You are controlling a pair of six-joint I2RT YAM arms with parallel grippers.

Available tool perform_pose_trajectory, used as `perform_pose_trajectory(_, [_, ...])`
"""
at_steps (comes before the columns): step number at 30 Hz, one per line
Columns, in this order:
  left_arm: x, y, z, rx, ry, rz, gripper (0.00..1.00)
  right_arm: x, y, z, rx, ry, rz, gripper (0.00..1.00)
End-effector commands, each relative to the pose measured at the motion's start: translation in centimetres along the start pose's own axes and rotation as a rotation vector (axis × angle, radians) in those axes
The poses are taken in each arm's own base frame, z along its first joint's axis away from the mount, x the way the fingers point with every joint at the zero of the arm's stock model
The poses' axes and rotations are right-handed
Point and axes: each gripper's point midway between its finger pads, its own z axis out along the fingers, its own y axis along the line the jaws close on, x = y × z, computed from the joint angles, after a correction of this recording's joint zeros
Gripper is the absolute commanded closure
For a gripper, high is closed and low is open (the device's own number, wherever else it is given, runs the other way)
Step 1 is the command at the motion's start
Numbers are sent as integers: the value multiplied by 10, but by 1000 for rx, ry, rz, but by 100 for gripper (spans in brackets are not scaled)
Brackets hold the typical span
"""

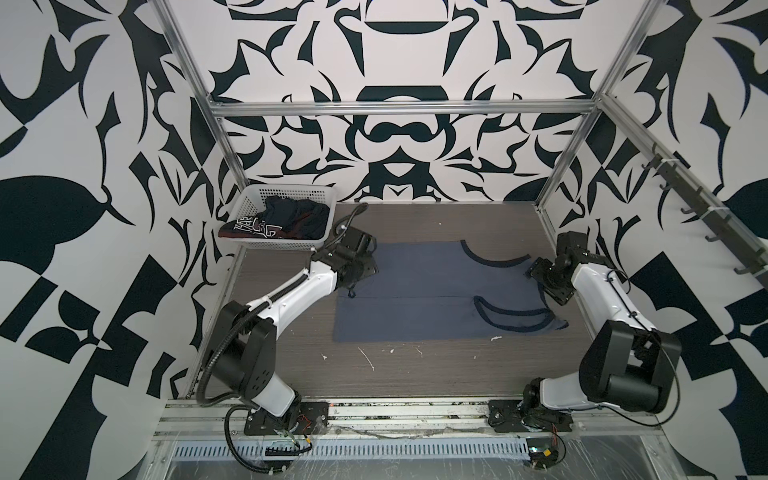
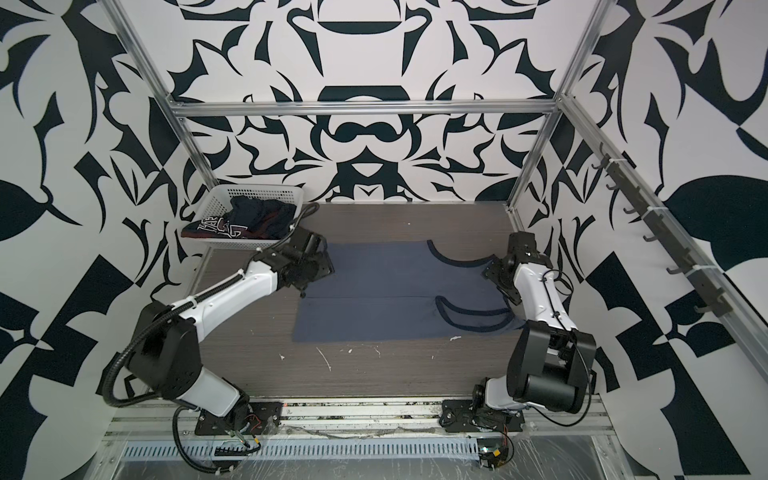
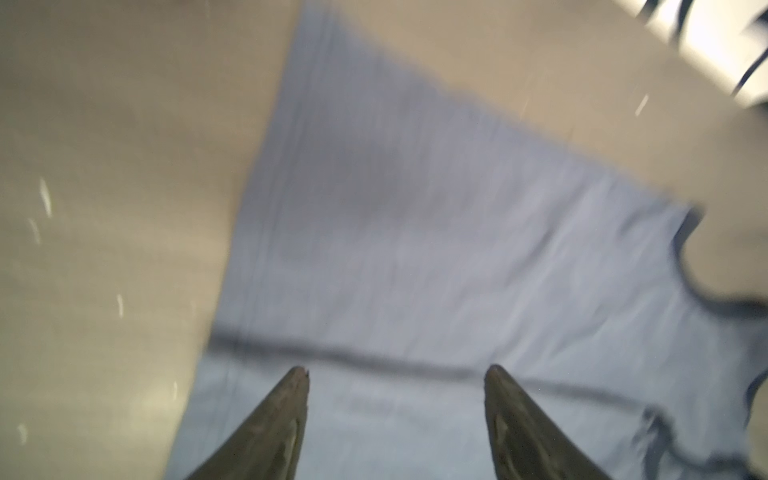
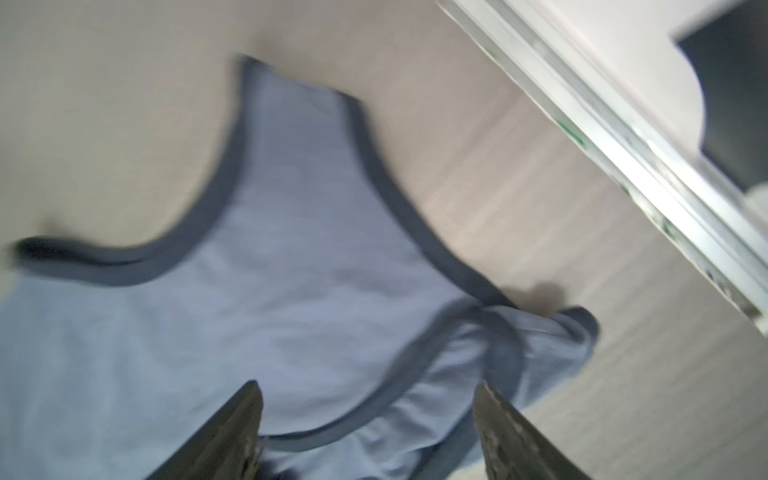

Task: Fold and stack the tank tops
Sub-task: 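Move both grippers to the far edge of the folded tank top, then grasp the far corners of the folded tank top with both grippers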

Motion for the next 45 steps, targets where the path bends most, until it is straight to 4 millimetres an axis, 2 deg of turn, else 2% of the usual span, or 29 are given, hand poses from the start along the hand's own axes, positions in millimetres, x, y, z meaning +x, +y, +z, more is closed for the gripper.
perform_pose_trajectory(1, [-16, 28, 26, -175, 27, 61, 30, -9, 47, -13, -77, -43, -89, 18])
perform_pose_trajectory(3, [-34, 29, 41, -212, 17, 73, 31, -10, 77, -8, -154, -27, -129, 20])
perform_pose_trajectory(7, [-61, 38, 73, -297, 16, 87, 33, -13, 123, 15, -254, 17, -190, 24])
perform_pose_trajectory(11, [-75, 53, 105, -363, 27, 82, 35, -12, 155, 42, -281, 77, -269, 27])
perform_pose_trajectory(15, [-88, 61, 123, -392, 5, 74, 38, -17, 168, 62, -290, 98, -296, 29])
perform_pose_trajectory(19, [-98, 57, 138, -374, -14, 84, 40, -23, 180, 76, -306, 102, -318, 30])
perform_pose_trajectory(27, [-99, 58, 164, -367, 17, 80, 48, -30, 200, 100, -331, 128, -342, 30])
perform_pose_trajectory(35, [-96, 60, 172, -372, 24, 81, 55, -26, 215, 114, -344, 142, -372, 31])
perform_pose_trajectory(45, [-97, 57, 177, -357, 18, 84, 75, -15, 229, 135, -365, 189, -405, 29])
